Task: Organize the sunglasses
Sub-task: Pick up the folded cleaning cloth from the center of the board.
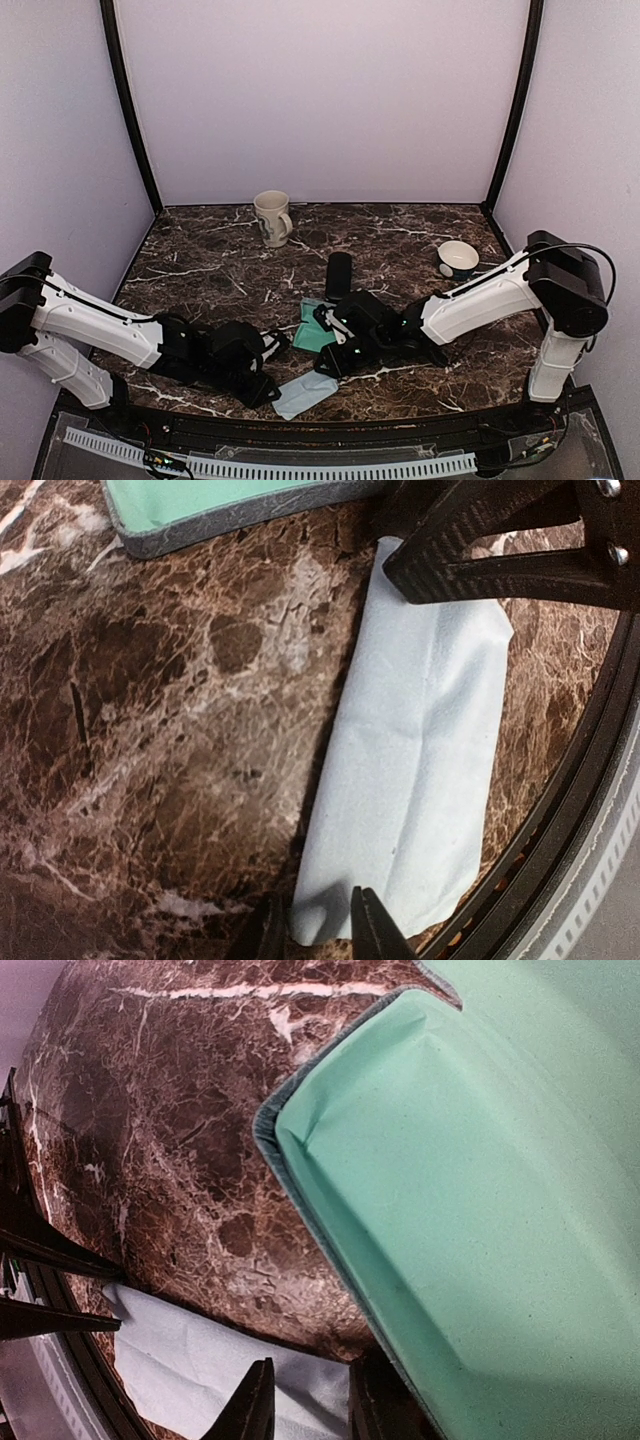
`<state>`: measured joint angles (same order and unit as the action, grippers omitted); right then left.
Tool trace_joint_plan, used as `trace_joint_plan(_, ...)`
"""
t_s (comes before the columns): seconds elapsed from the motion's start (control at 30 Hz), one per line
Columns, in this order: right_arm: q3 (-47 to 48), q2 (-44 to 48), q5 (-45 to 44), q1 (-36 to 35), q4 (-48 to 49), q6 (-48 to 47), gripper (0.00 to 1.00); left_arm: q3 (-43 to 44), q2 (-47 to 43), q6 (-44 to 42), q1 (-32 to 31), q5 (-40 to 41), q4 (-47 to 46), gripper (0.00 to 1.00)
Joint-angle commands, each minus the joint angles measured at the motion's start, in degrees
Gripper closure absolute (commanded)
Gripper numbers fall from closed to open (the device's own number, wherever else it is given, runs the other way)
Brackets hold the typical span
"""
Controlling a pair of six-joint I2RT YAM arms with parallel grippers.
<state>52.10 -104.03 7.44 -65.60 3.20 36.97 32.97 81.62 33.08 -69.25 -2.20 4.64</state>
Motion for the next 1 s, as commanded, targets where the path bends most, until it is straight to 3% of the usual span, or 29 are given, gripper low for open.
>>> trace_joint_plan(0.0,0.74,-1.28,0.33,0.30,-0.27,-0.42,0.74,0.61,0.76,-0.03,0.34,-0.78,0.07,0.78)
trace_joint_plan(0.47,0.66,-0.69,0.23,0.30,0.34,0.27,0.91,1.55,0.77,0.23,0.39,-2.11,0.72,0.89)
trace_joint_plan(0.7,-0.02,0.69,-0.80,0.30,0.86,0.89,1.00,2.63,0.53,-0.12,0.39,-1.99,1.48,1.00)
trace_joint_plan(0.97,-2.17,5.02,-4.25,0.30,0.76,1.77,1.00,4.04,0.77,-1.81,0.92,-0.71,2.59,1.00)
